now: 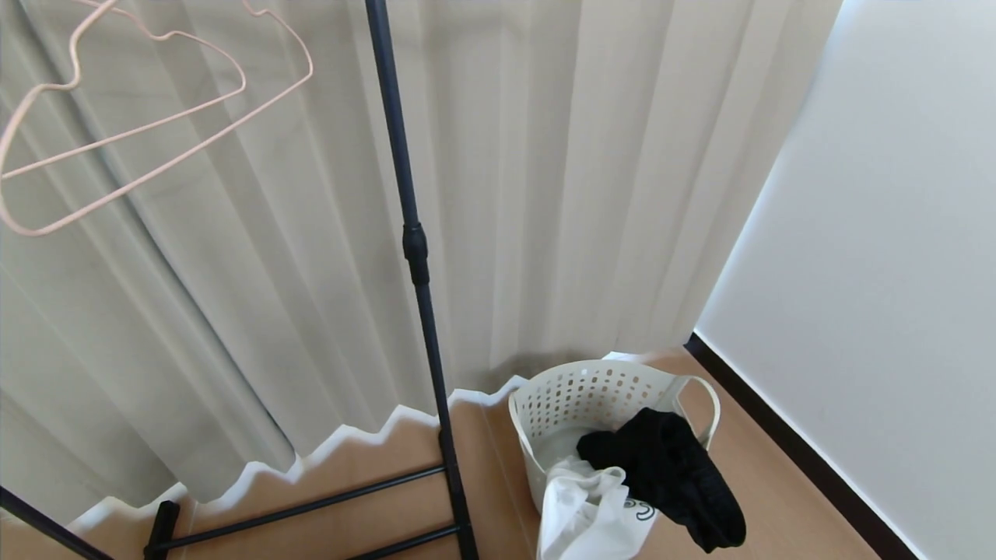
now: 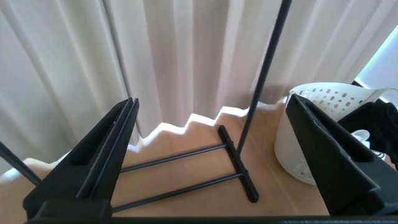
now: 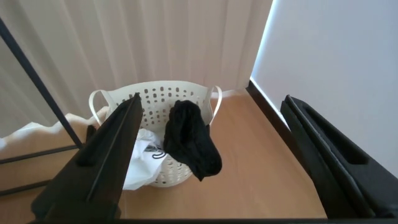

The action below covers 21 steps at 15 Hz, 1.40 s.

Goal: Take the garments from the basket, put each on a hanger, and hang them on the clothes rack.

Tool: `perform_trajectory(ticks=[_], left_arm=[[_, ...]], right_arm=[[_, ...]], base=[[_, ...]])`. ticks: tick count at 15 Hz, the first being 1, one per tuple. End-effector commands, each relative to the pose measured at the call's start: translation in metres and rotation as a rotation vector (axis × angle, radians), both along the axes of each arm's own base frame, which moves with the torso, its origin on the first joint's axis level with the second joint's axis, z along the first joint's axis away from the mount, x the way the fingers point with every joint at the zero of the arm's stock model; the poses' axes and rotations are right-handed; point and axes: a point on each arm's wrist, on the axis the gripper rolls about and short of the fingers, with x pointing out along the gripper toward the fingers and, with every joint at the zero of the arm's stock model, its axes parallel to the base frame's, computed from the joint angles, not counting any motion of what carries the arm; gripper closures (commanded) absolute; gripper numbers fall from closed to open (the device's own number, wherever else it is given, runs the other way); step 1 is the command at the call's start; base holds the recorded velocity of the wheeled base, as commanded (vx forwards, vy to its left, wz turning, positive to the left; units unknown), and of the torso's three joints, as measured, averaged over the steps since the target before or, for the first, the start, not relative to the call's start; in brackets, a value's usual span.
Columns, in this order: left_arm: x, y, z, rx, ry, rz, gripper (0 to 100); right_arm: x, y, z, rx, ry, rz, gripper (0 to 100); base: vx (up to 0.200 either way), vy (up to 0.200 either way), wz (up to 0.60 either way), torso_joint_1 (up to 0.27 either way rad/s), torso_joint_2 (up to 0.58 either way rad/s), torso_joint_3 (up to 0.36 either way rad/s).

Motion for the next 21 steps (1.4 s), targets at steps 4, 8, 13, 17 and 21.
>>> perform_trajectory(ticks=[4,8,13,17,21], left_arm=[[0.0,0.0001,0.0,-0.003,0.0,0.003,0],[0.0,0.0001,0.0,-0.003,0.0,0.003,0],[0.0,0.0001,0.0,-0.009,0.0,0.003,0],[0.0,0.0001,0.0,-0.009,0.0,0.003,0],[0.0,0.0001,0.0,-0.011,0.0,0.003,0]], right_arm=[[-0.0001,0.0,0.0001,0.0,-0.001,0.001,0],[-0.0001,0.0,0.0001,0.0,-0.001,0.001,0],[-0.0001,0.0,0.0001,0.0,-0.001,0.001,0],[-0.0001,0.0,0.0001,0.0,-0.001,0.001,0],[-0.0001,0.0,0.0001,0.001,-0.001,0.001,0]], base=[[0.0,-0.1,0.0,0.002,0.0,0.0],[0.0,0.0,0.0,0.0,0.0,0.0],[0.0,0.0,0.0,0.0,0.0,0.0],[0.0,0.0,0.0,0.001,0.0,-0.148],[0.0,0.0,0.0,0.005,0.0,-0.189]])
